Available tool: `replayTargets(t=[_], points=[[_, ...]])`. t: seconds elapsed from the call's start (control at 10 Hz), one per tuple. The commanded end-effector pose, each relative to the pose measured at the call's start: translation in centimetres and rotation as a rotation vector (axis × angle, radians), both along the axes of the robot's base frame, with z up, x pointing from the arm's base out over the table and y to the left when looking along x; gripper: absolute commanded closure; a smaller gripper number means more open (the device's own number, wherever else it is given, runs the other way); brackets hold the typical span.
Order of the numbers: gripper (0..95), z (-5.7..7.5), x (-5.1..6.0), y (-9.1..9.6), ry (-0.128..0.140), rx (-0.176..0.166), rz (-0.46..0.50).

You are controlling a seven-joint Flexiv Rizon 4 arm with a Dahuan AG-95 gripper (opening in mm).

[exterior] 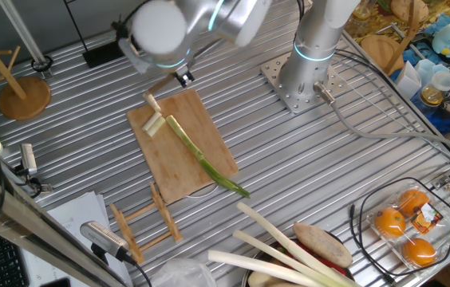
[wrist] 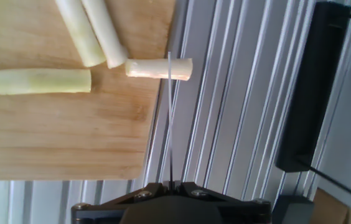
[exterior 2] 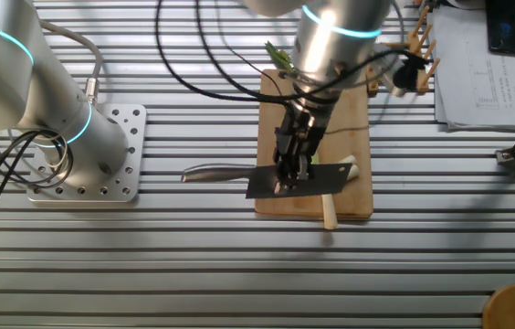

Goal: Chop the scallions

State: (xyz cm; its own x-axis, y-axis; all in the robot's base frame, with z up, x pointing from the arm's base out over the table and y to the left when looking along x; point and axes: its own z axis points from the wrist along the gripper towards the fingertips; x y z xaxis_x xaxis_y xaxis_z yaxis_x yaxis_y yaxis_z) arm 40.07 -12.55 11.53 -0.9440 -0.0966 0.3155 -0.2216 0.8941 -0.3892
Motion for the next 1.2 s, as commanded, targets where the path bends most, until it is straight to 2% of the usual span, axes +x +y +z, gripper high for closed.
replayTargets(t=[0.1,0.4,0.6,0.8,0.9,1.0,1.2], points=[[95.0,-0.7,0.1,-1.0,0.05,-0.059,0.077],[95.0,-0.6,-0.2,-2.6,0.06,-0.062,0.071],[95.0,-0.7,-0.3,-4.1,0.065,-0.05,0.083],[95.0,-0.7,-0.4,-4.8,0.088,-0.032,0.099],[95.0,-0.7,-0.4,-4.8,0.108,-0.023,0.098],[95.0,-0.7,-0.5,-4.8,0.131,-0.019,0.092],[95.0,-1.1,-0.6,-5.1,0.154,-0.017,0.099]])
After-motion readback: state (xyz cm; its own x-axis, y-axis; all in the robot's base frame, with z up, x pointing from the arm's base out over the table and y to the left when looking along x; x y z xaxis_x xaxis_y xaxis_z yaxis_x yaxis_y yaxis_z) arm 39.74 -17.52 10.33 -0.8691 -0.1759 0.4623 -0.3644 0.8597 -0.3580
